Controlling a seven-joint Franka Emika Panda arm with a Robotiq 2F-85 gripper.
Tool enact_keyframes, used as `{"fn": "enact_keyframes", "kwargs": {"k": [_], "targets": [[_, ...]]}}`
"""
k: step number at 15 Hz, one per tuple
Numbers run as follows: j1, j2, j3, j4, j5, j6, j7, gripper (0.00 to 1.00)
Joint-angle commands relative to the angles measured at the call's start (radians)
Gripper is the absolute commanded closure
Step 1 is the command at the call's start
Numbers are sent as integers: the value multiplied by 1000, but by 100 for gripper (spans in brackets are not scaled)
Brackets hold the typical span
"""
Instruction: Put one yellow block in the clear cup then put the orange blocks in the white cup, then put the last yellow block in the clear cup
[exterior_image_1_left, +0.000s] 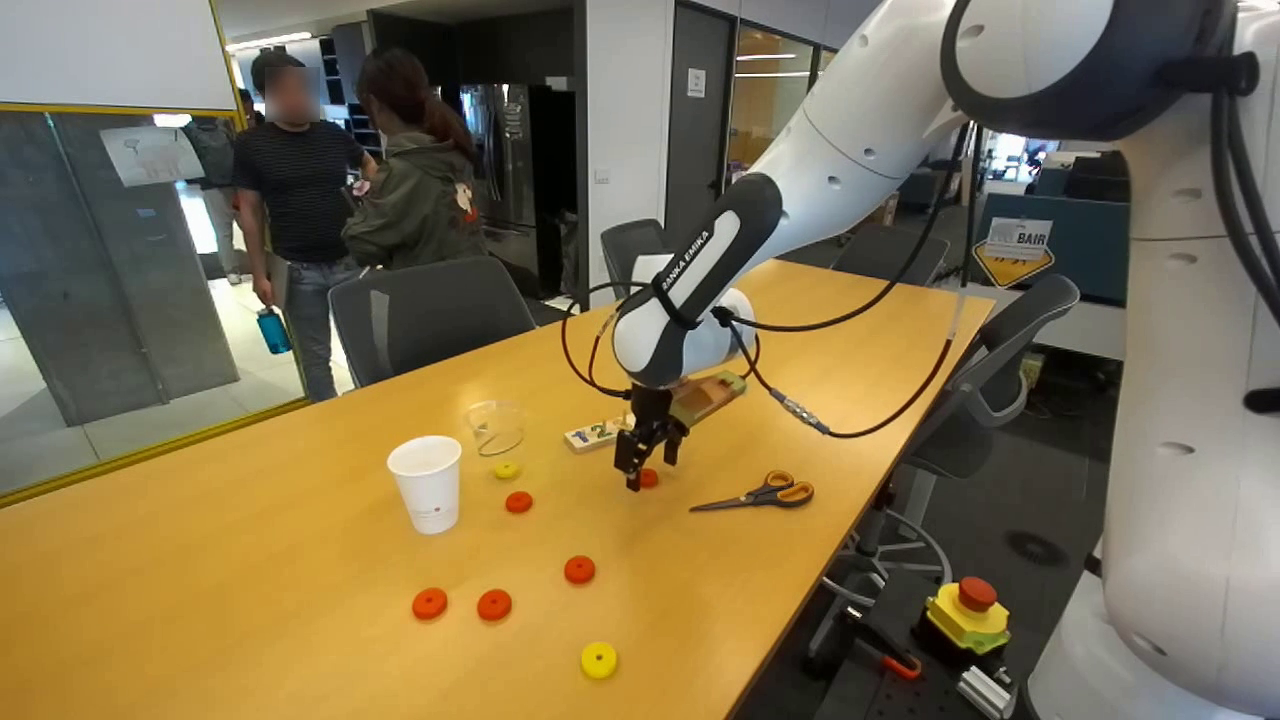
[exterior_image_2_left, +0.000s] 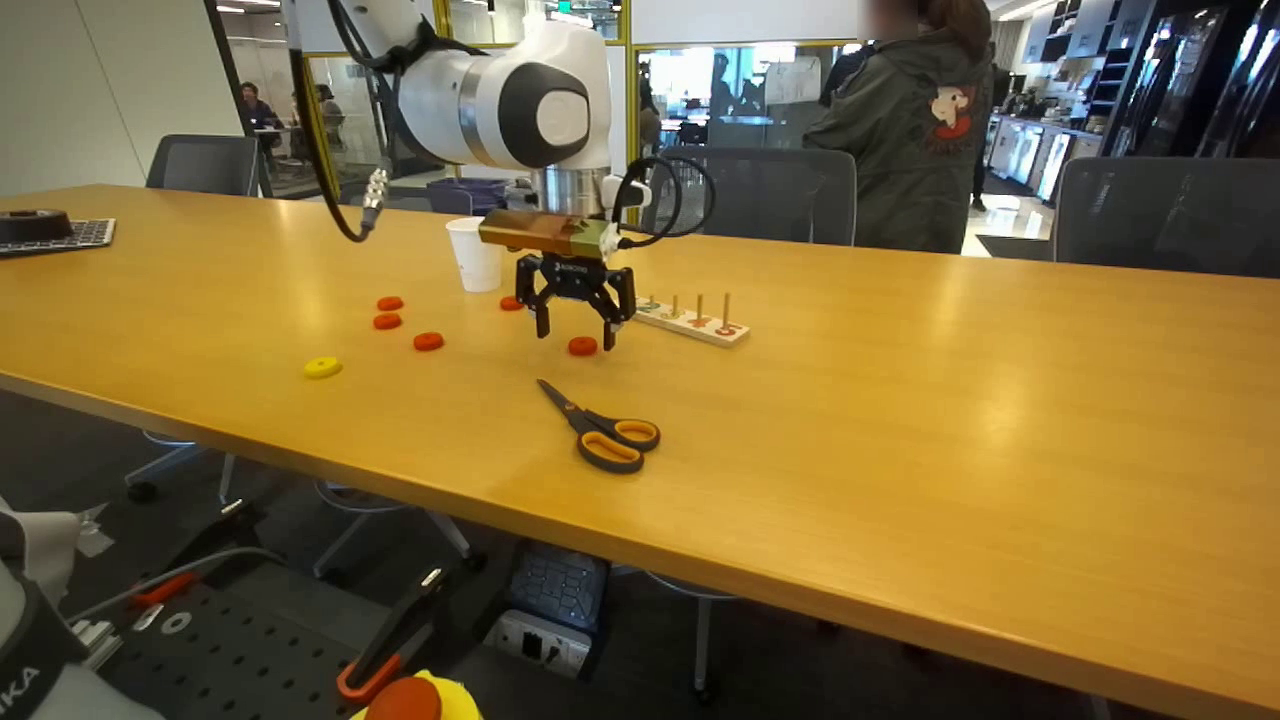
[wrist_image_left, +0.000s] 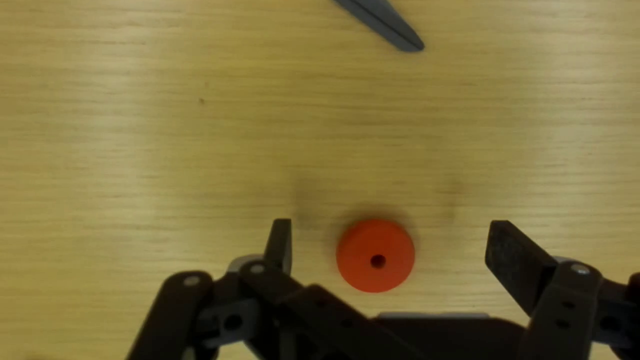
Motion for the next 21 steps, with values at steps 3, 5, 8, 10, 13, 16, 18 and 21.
{"fn": "enact_keyframes", "kwargs": {"k": [3,5,8,10,13,16,18,21], "targets": [[-28,75,14,91,31,6,-51,0],[-26,88,16,109,25,5,-47,0],[-26,95,21,121,24,-7,-43,0],[-26,89,21,118,24,-19,-39,0],[-23,79,16,115,16,-22,-31,0],[-22,68,16,111,15,-30,-29,0],[-20,58,15,105,12,-46,-26,0],[-18,55,14,103,12,-67,-26,0]]}}
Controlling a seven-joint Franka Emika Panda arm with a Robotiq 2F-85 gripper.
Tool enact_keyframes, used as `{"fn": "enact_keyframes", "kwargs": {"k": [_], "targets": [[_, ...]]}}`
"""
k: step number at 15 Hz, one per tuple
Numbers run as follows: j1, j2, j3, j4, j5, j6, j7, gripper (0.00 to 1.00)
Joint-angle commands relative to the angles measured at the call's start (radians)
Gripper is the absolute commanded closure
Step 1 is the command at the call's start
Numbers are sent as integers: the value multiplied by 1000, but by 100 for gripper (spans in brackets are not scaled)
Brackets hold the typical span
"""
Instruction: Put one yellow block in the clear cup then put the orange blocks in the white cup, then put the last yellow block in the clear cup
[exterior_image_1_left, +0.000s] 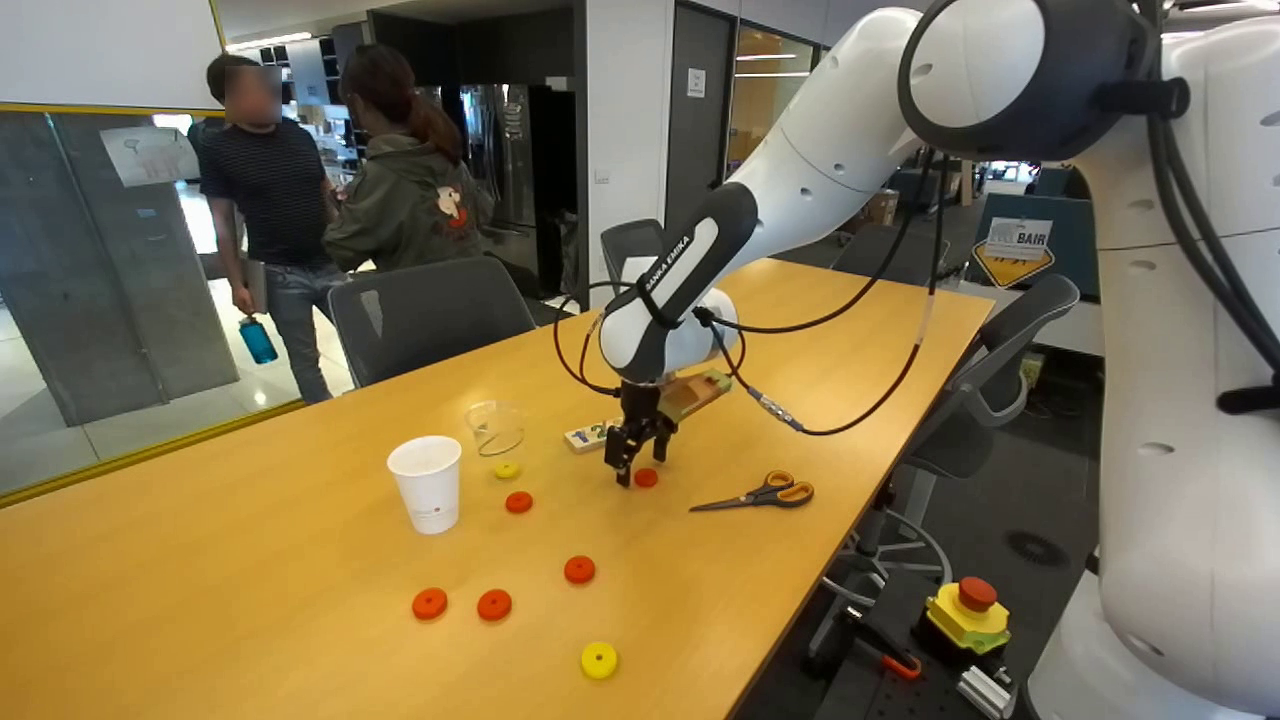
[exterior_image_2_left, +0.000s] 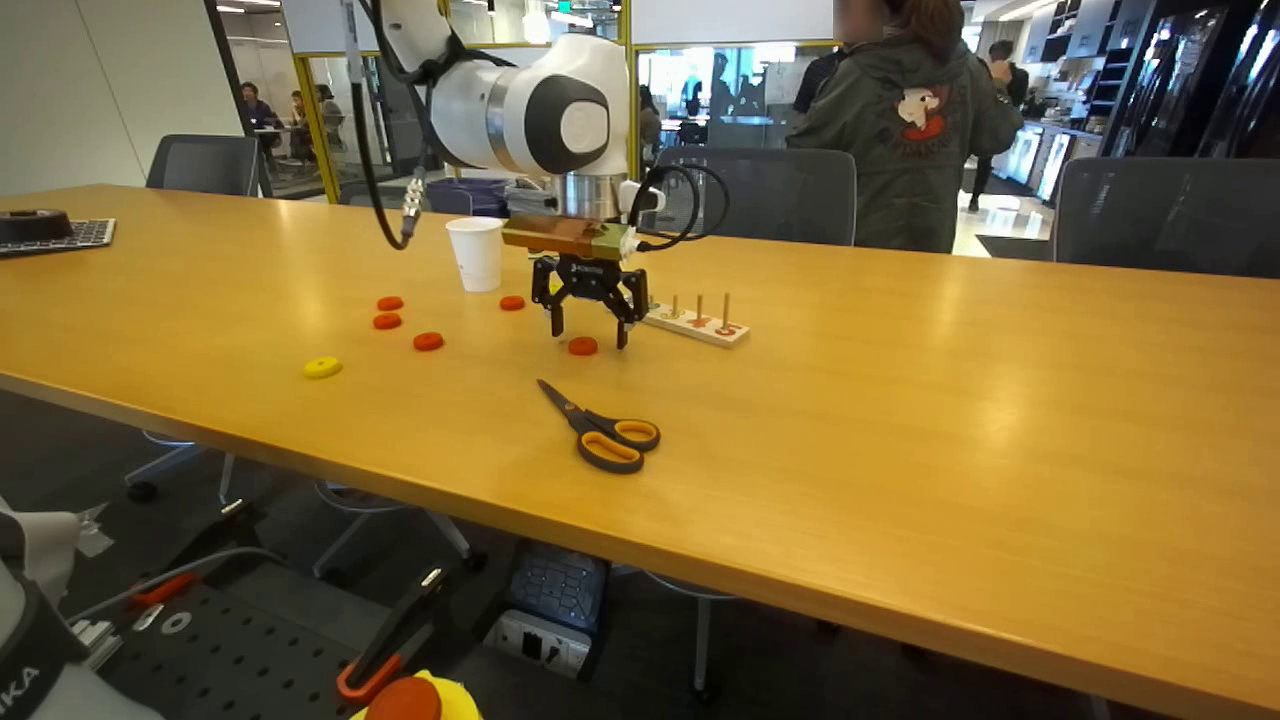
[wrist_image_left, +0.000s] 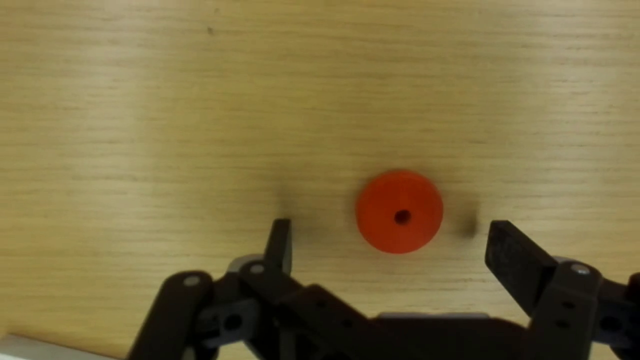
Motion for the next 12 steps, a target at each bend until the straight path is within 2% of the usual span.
{"fn": "enact_keyframes", "kwargs": {"k": [1,6,7,8,9,12], "targets": [[-1,-23,2,0,6,-44,-3,0],[-3,-25,2,-6,11,-44,-6,0],[-2,-27,3,-8,11,-40,-7,25],[-2,-28,2,-9,10,-39,-5,26],[0,-29,1,-11,8,-38,-2,32],[4,-43,-5,-16,1,-41,8,58]]}}
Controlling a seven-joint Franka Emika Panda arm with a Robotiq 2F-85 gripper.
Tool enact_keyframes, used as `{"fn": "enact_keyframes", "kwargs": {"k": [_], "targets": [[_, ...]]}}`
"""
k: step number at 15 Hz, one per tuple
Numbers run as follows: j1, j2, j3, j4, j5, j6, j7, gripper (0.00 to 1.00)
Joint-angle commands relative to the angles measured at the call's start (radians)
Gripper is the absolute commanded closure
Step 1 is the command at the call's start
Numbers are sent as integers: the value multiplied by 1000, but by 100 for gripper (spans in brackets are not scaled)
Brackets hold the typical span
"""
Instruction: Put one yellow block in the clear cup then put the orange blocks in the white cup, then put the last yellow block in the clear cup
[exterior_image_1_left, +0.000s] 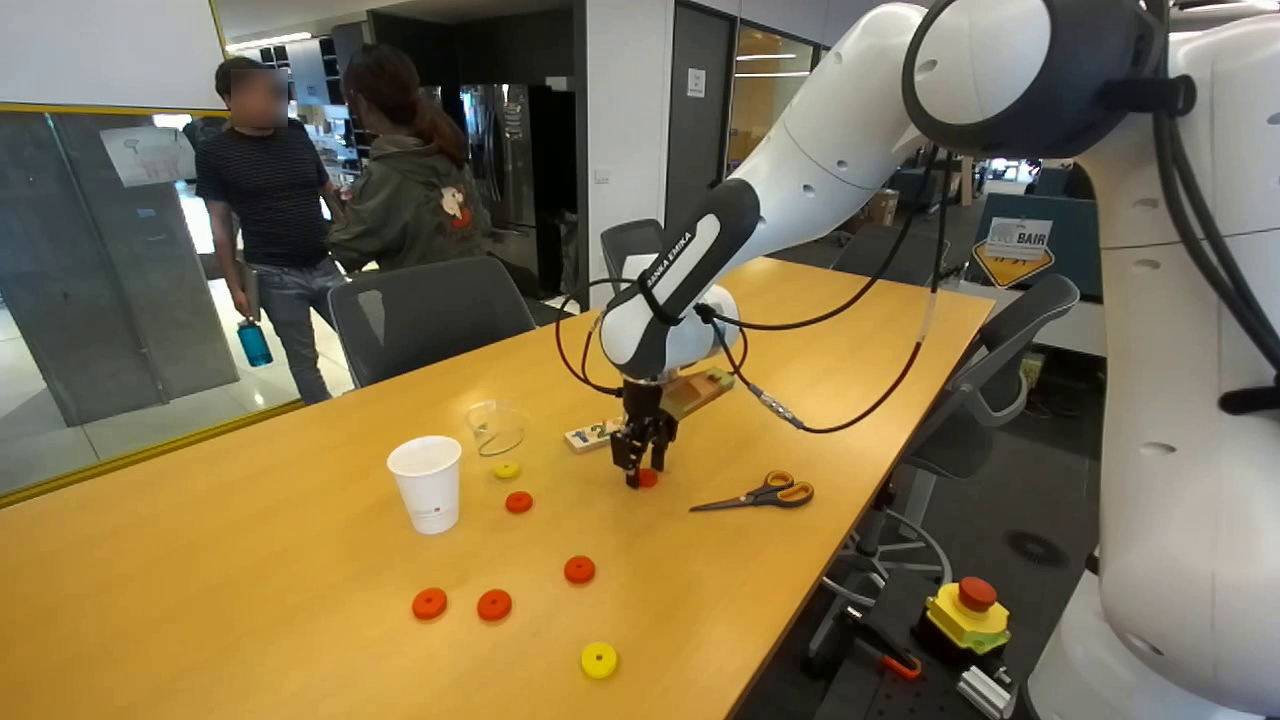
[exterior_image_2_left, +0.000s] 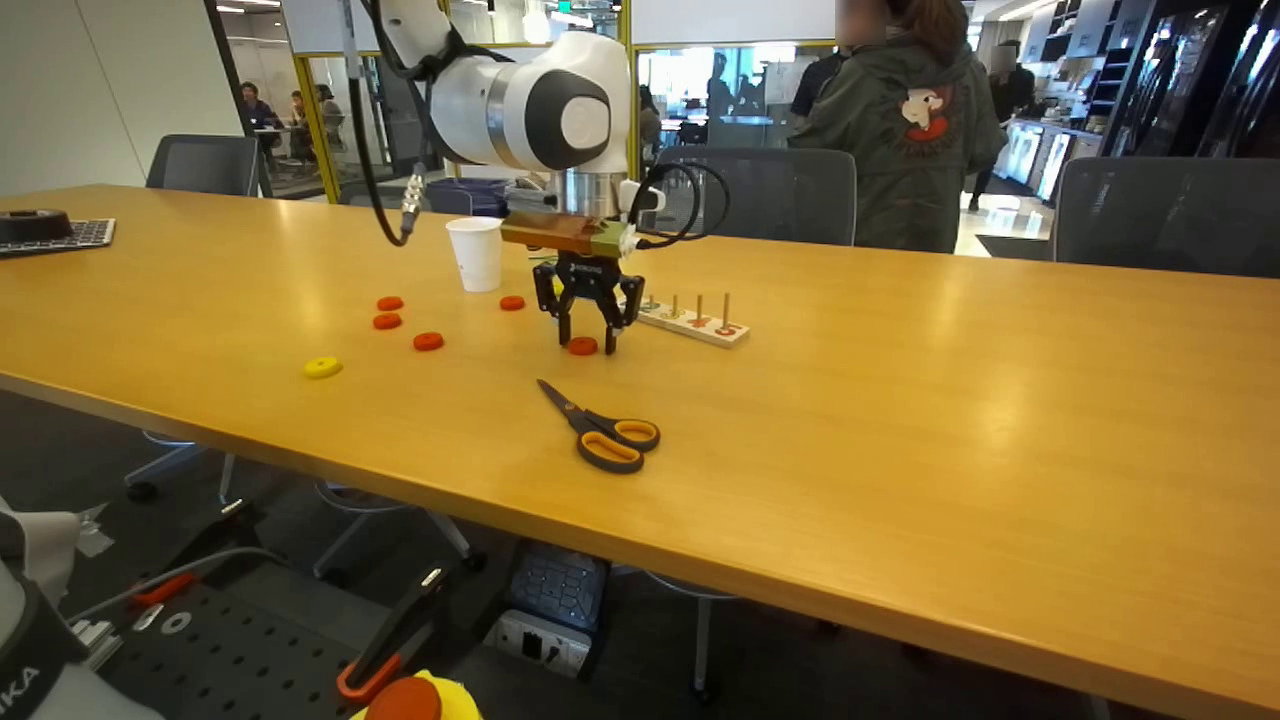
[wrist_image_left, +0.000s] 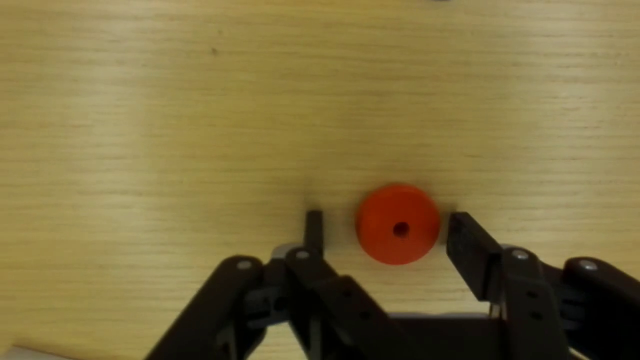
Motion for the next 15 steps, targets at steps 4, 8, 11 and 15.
{"fn": "enact_keyframes", "kwargs": {"k": [4,8,11,15], "targets": [[31,-57,-21,-31,-47,-13,66,77],[73,-111,-15,-44,-109,-20,121,75],[130,-180,-4,-47,-174,-31,176,75],[206,-264,40,-26,-258,-77,242,75]]}}
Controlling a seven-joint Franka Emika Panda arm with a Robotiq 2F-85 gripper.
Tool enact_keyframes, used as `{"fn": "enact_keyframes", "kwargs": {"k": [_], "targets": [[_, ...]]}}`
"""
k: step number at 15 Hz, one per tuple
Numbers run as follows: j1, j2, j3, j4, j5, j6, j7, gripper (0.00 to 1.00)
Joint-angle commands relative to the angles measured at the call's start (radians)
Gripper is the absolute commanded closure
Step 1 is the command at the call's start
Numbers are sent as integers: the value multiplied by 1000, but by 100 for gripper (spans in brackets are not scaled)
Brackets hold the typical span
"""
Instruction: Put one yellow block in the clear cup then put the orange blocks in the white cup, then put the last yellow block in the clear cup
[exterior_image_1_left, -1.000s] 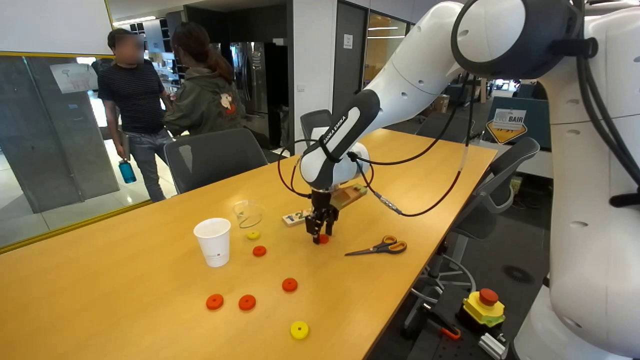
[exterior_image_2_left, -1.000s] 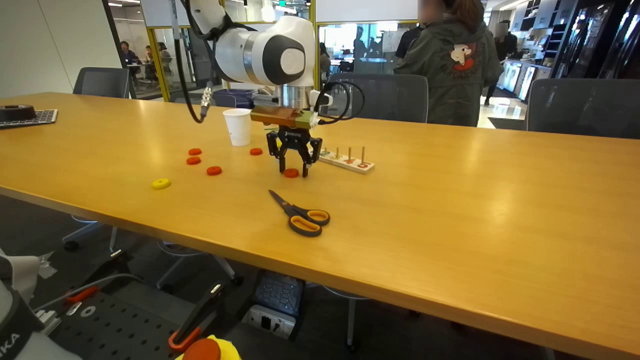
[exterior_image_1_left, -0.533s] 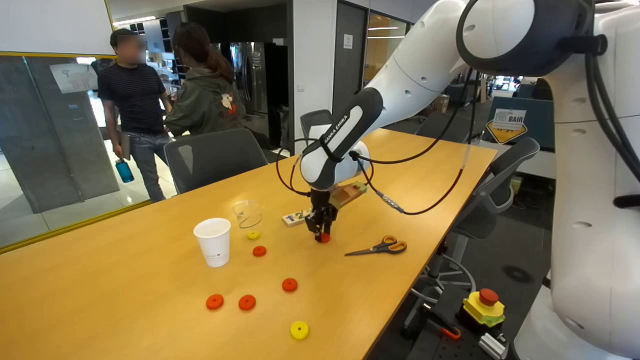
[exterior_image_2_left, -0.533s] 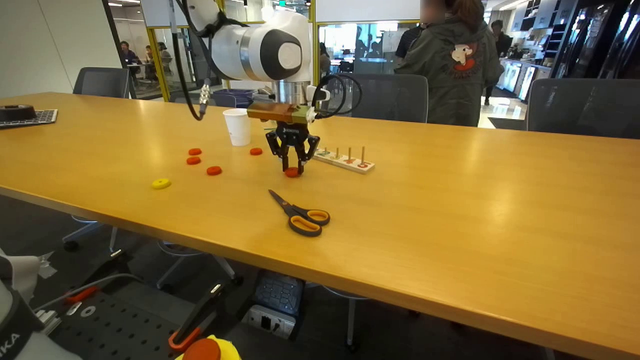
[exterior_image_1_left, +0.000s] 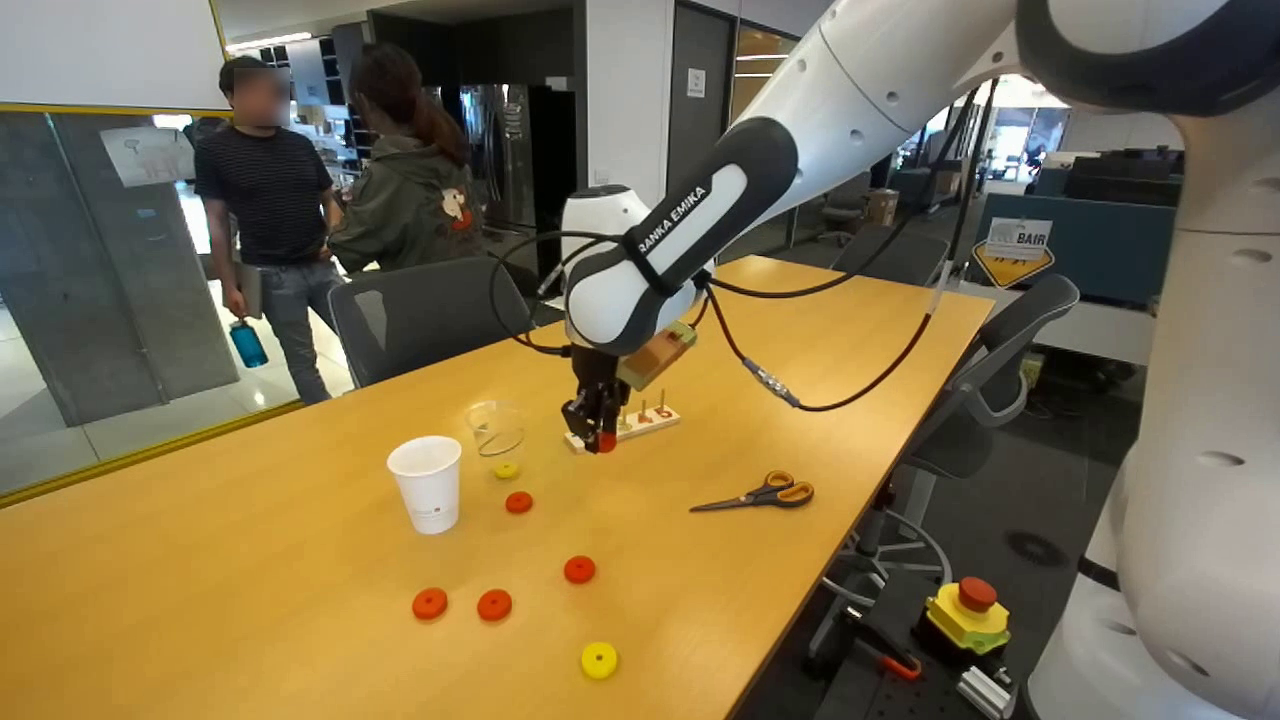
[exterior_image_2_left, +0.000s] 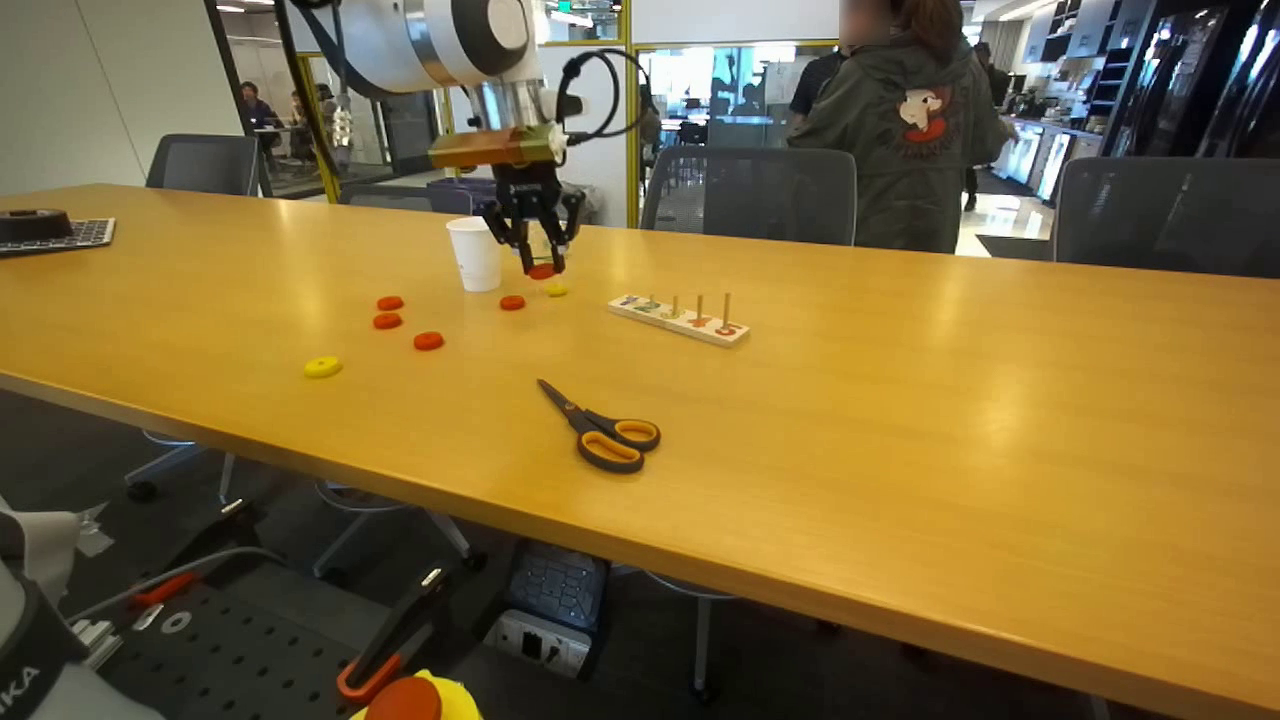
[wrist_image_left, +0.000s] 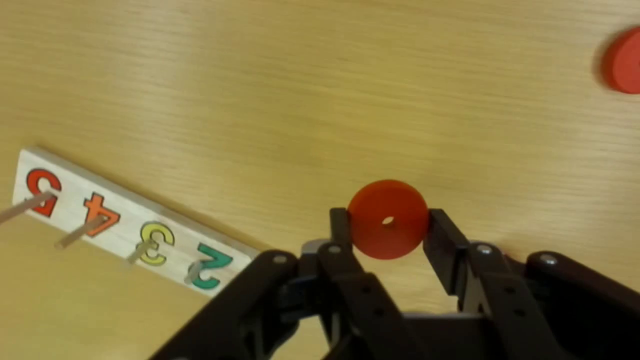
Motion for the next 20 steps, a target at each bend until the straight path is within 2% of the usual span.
{"fn": "enact_keyframes", "kwargs": {"k": [1,9,20], "targets": [[58,-90,51,11,-30,-46,29,75],[118,12,162,168,84,-22,-87,75],[133,245,167,428,63,-29,-124,75]]}}
